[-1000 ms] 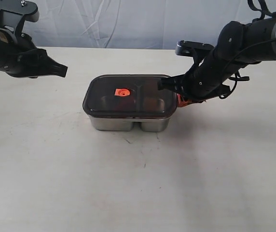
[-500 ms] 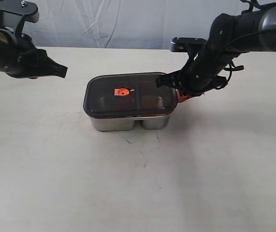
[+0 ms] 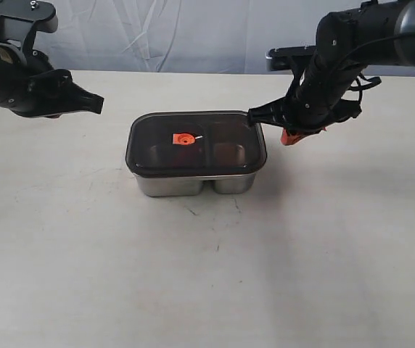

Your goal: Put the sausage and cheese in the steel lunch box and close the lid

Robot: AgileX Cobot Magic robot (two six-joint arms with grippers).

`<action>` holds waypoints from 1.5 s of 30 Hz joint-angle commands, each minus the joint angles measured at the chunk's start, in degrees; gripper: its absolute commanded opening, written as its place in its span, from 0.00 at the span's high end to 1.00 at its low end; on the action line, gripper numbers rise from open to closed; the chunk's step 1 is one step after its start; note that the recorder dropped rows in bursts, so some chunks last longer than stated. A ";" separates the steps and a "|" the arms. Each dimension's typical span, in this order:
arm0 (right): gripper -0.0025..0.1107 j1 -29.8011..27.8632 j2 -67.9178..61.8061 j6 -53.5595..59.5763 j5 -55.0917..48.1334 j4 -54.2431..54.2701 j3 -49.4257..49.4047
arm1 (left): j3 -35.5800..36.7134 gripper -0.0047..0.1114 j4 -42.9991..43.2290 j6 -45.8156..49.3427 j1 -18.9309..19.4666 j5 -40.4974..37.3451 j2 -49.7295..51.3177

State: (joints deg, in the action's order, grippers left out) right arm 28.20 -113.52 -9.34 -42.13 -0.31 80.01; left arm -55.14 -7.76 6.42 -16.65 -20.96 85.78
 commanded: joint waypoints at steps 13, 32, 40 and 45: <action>0.98 -0.10 2.44 13.61 3.48 19.21 2.60 | -4.67 0.96 -37.70 34.06 -1.31 1.15 9.97; 0.98 -0.10 -4.58 17.72 13.18 25.41 2.87 | -6.64 0.96 -40.13 39.06 -1.31 -6.22 19.08; 0.98 -0.10 -11.33 17.72 5.34 25.30 9.50 | -6.64 0.96 -40.02 39.11 -1.31 -6.36 22.54; 0.98 -0.10 -12.24 17.11 2.97 25.19 9.50 | -6.67 0.96 -40.02 39.11 -1.31 -6.36 23.19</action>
State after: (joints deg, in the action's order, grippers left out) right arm 28.20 -123.80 7.92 -35.86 25.65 89.87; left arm -62.21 -49.07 45.40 -17.74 -26.78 107.38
